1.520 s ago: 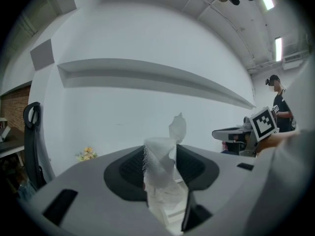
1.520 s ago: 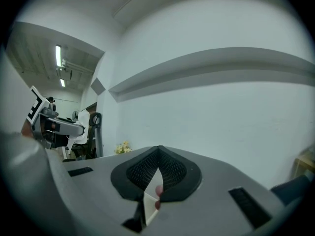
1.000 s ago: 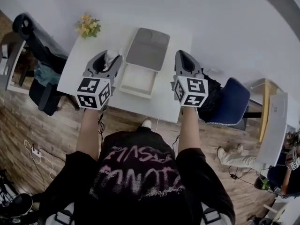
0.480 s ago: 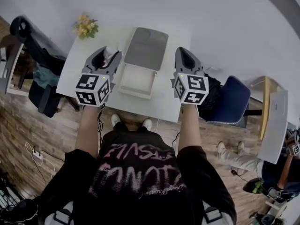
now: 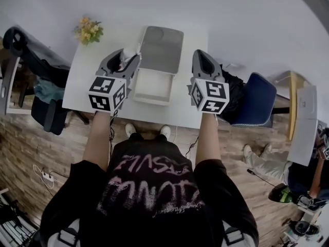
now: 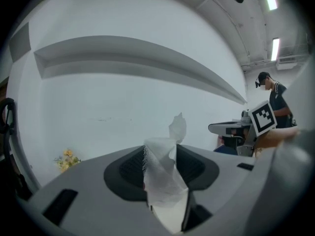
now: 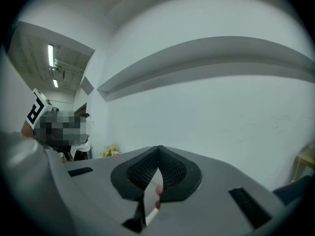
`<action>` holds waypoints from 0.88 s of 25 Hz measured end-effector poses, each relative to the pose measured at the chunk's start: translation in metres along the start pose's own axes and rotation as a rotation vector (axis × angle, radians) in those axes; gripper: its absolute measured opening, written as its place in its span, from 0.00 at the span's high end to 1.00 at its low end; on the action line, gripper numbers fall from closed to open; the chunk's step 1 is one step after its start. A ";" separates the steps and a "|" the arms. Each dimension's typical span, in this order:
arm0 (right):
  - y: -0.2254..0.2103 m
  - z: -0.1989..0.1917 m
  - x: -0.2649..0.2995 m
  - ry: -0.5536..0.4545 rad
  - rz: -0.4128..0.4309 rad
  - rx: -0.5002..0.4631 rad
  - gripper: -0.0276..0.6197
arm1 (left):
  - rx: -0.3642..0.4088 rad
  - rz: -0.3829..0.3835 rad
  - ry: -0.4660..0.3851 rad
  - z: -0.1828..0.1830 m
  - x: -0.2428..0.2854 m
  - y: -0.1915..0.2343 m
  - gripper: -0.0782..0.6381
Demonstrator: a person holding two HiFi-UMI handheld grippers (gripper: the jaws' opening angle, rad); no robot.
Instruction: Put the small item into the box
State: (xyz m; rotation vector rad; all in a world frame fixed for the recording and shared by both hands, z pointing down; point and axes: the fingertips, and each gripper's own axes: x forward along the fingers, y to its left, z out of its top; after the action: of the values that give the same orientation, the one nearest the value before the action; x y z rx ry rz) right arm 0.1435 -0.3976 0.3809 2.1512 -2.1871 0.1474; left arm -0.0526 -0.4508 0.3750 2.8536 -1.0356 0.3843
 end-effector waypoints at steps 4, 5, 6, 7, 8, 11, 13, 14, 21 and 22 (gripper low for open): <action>-0.002 -0.004 0.002 0.002 -0.016 0.009 0.94 | -0.003 -0.033 0.036 -0.012 0.011 -0.004 0.64; -0.002 -0.006 0.003 0.004 -0.019 0.010 0.94 | -0.002 -0.045 0.050 -0.018 0.014 -0.007 0.64; -0.002 -0.007 0.003 0.008 -0.021 0.008 0.94 | -0.003 -0.055 0.065 -0.023 0.016 -0.009 0.64; -0.001 -0.009 0.005 0.012 -0.021 0.005 0.94 | -0.006 -0.064 0.078 -0.028 0.019 -0.011 0.64; 0.000 -0.010 0.006 0.016 -0.020 0.002 0.94 | -0.010 -0.072 0.088 -0.033 0.021 -0.013 0.64; 0.002 -0.014 0.009 0.023 -0.017 0.000 0.94 | -0.017 -0.095 0.121 -0.046 0.030 -0.019 0.64; 0.001 -0.017 0.009 0.028 -0.018 -0.001 0.94 | -0.017 -0.113 0.150 -0.055 0.034 -0.025 0.64; 0.000 -0.018 0.009 0.031 -0.018 -0.001 0.94 | -0.016 -0.120 0.164 -0.060 0.035 -0.028 0.64; 0.005 -0.029 0.012 0.051 -0.002 -0.011 0.94 | -0.031 -0.151 0.266 -0.095 0.043 -0.039 0.64; 0.006 -0.031 0.012 0.054 0.002 -0.012 0.94 | -0.035 -0.152 0.280 -0.100 0.044 -0.041 0.64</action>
State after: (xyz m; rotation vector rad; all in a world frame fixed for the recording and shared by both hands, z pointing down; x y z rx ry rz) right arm 0.1366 -0.4057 0.4130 2.1136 -2.1555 0.1899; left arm -0.0149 -0.4307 0.4831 2.7208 -0.7616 0.7181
